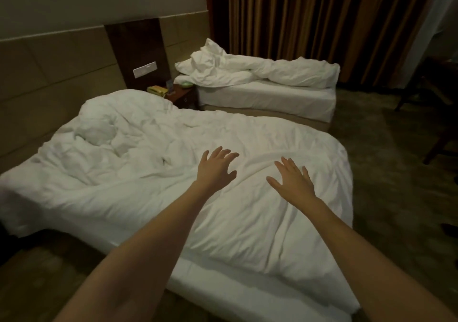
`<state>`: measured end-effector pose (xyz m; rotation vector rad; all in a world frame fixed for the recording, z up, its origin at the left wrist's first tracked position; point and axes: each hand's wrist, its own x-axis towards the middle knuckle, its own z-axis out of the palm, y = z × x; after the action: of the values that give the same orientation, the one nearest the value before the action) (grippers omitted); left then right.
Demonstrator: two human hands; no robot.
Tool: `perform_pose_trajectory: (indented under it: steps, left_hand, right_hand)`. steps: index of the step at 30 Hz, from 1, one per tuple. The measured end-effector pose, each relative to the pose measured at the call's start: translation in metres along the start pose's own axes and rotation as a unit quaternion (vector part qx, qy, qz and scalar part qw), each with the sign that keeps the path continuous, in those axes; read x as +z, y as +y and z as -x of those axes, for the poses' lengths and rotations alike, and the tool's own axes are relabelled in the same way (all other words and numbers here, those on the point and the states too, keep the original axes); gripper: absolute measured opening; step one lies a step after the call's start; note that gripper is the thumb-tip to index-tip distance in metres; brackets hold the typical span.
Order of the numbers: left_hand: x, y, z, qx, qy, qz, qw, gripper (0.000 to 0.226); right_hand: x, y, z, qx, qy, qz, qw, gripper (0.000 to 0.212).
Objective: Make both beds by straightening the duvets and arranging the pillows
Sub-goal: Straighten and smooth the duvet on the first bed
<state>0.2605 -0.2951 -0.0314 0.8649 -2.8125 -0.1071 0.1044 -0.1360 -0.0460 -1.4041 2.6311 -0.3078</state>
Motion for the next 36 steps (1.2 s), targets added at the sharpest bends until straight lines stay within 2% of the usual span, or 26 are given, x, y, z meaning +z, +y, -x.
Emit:
perform_pose_trajectory:
  steps: [6, 12, 17, 21, 28, 33, 36]
  left_hand:
    - [0.011, -0.058, 0.011, 0.029, -0.005, 0.007, 1.0, 0.054]
    - [0.076, -0.086, 0.032, 0.118, -0.082, 0.013, 0.989, 0.056]
    - [0.158, -0.059, 0.053, 0.177, -0.162, 0.016, 0.971, 0.058]
    - [0.224, -0.011, 0.062, 0.211, -0.188, 0.048, 0.958, 0.06]
    - [0.317, 0.051, 0.057, 0.255, -0.2, 0.046, 0.945, 0.071]
    - [0.365, 0.045, 0.051, 0.276, -0.178, -0.012, 0.944, 0.102]
    - [0.379, 0.03, 0.049, 0.286, -0.164, -0.031, 0.944, 0.101]
  right_hand:
    - [0.041, -0.049, -0.005, 0.02, -0.003, -0.01, 1.0, 0.063]
    - [0.125, -0.047, 0.018, 0.088, -0.03, -0.004, 0.996, 0.064]
    - [0.188, 0.004, 0.063, 0.164, -0.091, 0.01, 0.982, 0.066]
    - [0.224, 0.054, 0.087, 0.201, -0.122, 0.029, 0.971, 0.067]
    - [0.274, 0.136, 0.099, 0.167, -0.141, 0.034, 0.975, 0.082]
    - [0.314, 0.179, 0.099, 0.13, -0.149, 0.045, 0.979, 0.097]
    - [0.33, 0.196, 0.098, 0.096, -0.138, 0.069, 0.983, 0.095]
